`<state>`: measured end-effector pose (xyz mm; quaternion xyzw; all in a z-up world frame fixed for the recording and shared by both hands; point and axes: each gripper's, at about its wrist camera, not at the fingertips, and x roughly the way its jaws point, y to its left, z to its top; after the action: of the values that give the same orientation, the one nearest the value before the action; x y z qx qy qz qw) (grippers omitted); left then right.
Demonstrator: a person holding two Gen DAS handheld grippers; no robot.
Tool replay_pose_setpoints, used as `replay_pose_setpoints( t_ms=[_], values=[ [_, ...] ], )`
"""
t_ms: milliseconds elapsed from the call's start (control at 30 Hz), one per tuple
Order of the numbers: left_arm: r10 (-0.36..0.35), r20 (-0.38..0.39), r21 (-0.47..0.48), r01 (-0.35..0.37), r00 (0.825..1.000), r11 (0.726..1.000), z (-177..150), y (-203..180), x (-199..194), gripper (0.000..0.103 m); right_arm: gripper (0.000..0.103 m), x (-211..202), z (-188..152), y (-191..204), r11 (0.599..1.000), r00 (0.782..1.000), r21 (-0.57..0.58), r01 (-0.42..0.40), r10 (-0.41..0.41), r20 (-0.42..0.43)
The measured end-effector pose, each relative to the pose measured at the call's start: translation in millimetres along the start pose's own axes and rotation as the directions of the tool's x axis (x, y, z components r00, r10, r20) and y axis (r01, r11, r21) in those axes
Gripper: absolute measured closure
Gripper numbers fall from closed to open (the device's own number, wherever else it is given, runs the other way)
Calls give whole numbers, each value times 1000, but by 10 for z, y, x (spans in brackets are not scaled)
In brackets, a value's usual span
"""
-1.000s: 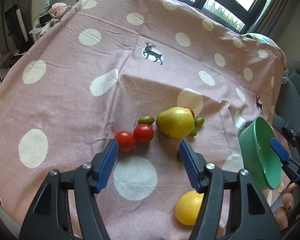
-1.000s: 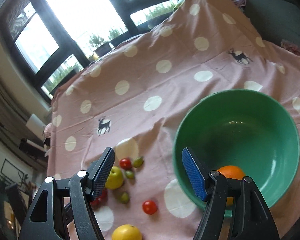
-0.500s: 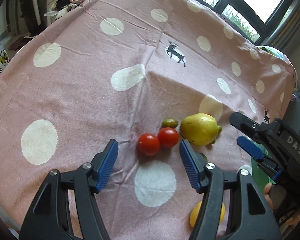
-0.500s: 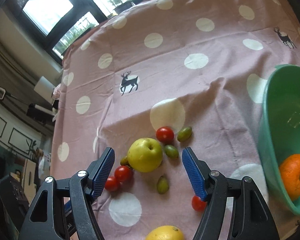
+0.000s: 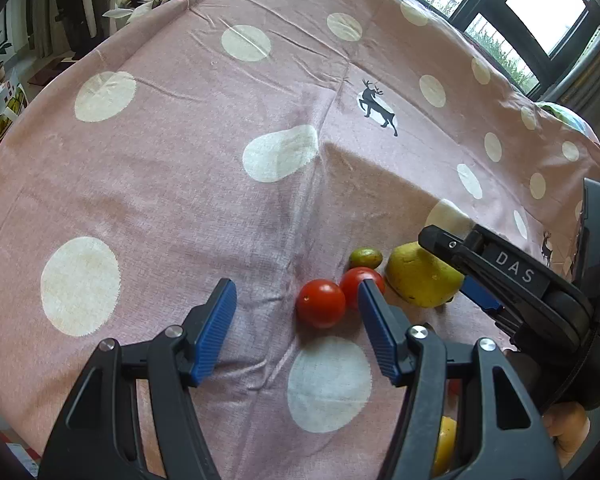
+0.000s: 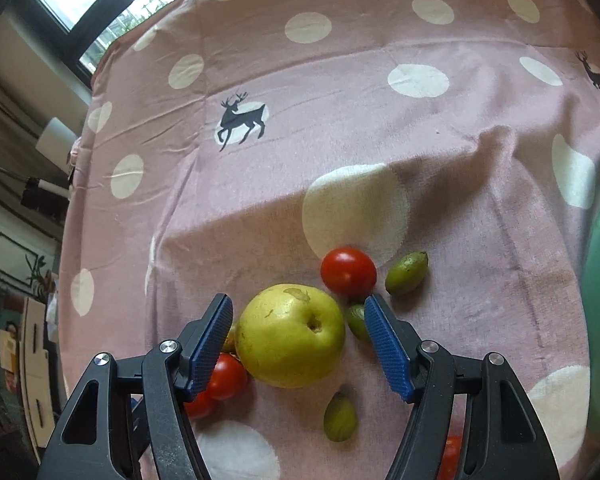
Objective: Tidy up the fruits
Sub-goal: 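Move the right gripper toward the yellow pear, then position the right gripper fingers around the yellow pear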
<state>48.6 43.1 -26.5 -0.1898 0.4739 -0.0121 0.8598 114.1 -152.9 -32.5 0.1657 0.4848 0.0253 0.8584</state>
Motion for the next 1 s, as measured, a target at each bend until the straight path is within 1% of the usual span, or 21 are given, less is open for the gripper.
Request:
replay_pose_setpoints(
  t_ms=[100, 167, 200, 233, 267, 367, 500, 633, 700, 767, 800, 867, 1000],
  values=[
    [9, 1, 4, -9, 1000, 1000, -1, 2, 9, 41, 33, -1, -7, 19, 1000, 1000, -9, 1, -1, 7],
    [9, 0, 4, -9, 1000, 1000, -2, -4, 5, 41, 37, 2, -20, 42, 999, 1000, -25, 21, -20, 11],
    [7, 1, 3, -7, 1000, 1000, -1, -4, -4, 41, 38, 2, -26, 50, 999, 1000, -31, 18, -18, 13],
    [6, 3, 2, -6, 1000, 1000, 0, -7, -12, 40, 43, 3, -36, 65, 999, 1000, -37, 5, -5, 8],
    [7, 6, -1, -7, 1000, 1000, -3, -9, -25, 40, 45, 12, -46, 71, 999, 1000, -33, -9, 10, 2],
    [9, 15, -1, -9, 1000, 1000, -9, -15, -63, 40, 46, -1, -70, 88, 999, 1000, -43, -5, 5, 12],
    [15, 15, 0, -15, 1000, 1000, -12, -9, -96, 40, 46, -49, -106, 33, 1000, 1000, -7, -21, 21, -2],
    [18, 27, -18, -18, 999, 1000, 9, 47, -165, 40, 49, -156, -181, 14, 1000, 1000, -4, -27, 27, -11],
    [22, 29, -31, -21, 999, 999, 17, 77, -182, 40, 54, -232, -235, 23, 999, 999, -9, -51, 50, -12],
    [30, 27, -44, -29, 999, 999, 17, 113, -192, 39, 68, -311, -275, 57, 996, 996, -22, -87, 86, -5],
    [36, 25, -48, -35, 999, 998, 15, 127, -193, 39, 69, -334, -295, 91, 994, 995, -45, -96, 96, -13],
    [42, 21, -54, -41, 999, 998, -1, 144, -197, 39, 69, -342, -328, 127, 994, 996, -67, -86, 85, -22],
    [9, 9, -48, -9, 1000, 999, -22, 115, -183, 40, 69, -359, -352, 40, 992, 991, -20, -123, 122, -47]
  ],
)
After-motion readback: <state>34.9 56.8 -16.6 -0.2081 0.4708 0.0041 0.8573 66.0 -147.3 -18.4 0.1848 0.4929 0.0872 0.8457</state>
